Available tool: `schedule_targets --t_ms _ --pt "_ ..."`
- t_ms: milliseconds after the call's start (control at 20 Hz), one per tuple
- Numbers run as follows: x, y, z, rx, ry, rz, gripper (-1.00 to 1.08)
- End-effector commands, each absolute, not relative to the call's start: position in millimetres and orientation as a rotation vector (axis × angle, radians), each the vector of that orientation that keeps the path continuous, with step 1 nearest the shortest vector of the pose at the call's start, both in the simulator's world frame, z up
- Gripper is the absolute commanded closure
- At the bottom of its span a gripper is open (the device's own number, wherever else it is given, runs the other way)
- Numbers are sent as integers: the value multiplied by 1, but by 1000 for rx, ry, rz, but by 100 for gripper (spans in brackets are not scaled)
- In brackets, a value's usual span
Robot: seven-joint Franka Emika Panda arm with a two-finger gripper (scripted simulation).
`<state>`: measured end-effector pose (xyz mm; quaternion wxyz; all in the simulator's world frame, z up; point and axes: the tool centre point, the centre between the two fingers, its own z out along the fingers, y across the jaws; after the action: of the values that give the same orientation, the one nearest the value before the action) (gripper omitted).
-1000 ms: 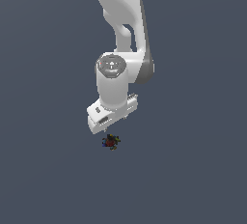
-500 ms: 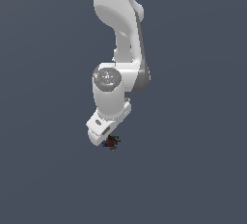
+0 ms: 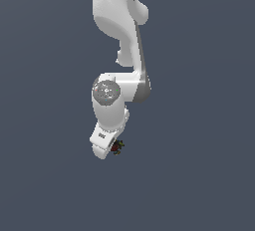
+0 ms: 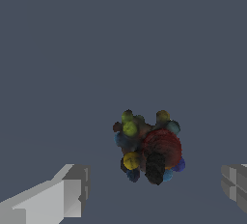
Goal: Pick up the object and move it to a goal position.
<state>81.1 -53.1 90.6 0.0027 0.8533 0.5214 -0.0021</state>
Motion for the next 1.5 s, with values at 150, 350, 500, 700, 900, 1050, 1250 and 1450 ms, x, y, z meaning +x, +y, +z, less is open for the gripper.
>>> schedule_targets --t_ms 150,350,500,700,900,1050,1250,1450 --pt "85 -56 83 2618 1733 -2 -92" --pt "87 -57 80 2597 1767 0 -92" --pt "87 -57 80 2593 1774 0 -92" --pt "87 -57 76 2596 1769 -1 -92" --pt "86 -57 60 2595 1771 -1 -92" --pt "86 -57 42 2593 1774 0 -92" --pt "86 -57 30 2592 1775 0 -92" --pt "87 -58 30 2593 1774 0 -92"
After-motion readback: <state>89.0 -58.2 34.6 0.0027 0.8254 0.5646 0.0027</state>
